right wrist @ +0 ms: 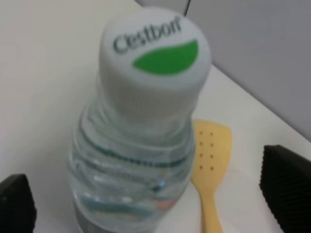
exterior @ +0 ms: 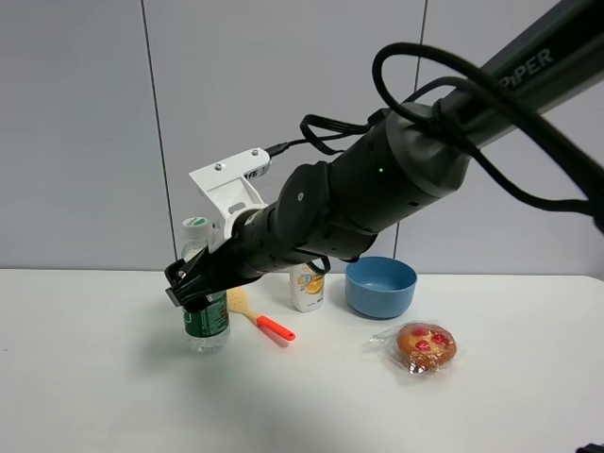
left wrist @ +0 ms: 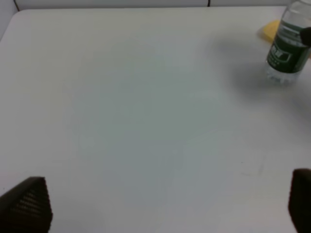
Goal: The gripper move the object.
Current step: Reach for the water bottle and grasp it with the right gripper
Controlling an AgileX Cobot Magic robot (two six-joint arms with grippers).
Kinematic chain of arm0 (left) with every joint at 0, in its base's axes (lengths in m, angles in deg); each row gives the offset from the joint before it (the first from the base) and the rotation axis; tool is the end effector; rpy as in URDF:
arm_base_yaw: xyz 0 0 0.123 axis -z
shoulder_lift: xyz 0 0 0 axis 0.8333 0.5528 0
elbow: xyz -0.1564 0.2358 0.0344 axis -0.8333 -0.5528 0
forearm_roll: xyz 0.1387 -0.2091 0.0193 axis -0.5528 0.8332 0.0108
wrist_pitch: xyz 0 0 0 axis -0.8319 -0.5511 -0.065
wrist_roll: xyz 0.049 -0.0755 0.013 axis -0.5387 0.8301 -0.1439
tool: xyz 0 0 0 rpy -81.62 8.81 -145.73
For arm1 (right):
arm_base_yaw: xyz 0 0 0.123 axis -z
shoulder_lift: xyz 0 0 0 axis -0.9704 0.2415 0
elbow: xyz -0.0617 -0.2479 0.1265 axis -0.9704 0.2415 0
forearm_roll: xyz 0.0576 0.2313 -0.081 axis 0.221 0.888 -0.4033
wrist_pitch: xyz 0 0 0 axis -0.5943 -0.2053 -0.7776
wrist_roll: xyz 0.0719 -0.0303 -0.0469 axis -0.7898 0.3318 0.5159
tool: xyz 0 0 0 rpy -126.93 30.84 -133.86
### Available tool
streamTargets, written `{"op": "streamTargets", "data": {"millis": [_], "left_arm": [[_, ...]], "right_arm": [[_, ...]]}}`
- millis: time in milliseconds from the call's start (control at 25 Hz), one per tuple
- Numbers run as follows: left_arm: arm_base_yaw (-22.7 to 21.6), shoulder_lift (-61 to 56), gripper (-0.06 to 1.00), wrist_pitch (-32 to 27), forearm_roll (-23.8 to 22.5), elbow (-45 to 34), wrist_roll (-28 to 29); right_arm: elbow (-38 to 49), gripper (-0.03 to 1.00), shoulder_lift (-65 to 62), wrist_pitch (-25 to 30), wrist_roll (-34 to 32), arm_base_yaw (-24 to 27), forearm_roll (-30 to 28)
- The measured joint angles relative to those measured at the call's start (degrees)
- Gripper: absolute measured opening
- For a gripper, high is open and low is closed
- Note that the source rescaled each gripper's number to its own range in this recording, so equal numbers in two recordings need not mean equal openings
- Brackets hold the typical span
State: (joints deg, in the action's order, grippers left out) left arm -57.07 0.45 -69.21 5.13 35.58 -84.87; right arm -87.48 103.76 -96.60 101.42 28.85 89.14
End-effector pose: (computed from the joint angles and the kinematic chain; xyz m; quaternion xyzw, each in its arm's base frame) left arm -0.0067 -0.0020 0.2802 -0.0041 0.8470 -0.0093 0.5315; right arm 0.3251 0.3369 0.1510 -0.3873 0.7739 0.1188 0.4868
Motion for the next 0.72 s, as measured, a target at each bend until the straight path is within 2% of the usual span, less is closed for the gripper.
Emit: {"op": "streamTargets", "data": {"millis": [320,720], "left_arm": [[0.0,0.0,1.0,0.0,0.0,0.0,0.0],[0.0,0.0,1.0,0.0,0.0,0.0,0.0]], "right_arm": [[-1.5,1.0,2.6,-0.4,-1.2,-0.1,-0.5],[-2.7,0.97,4.0,-2.6,-5.3,-0.1,-4.8]]}}
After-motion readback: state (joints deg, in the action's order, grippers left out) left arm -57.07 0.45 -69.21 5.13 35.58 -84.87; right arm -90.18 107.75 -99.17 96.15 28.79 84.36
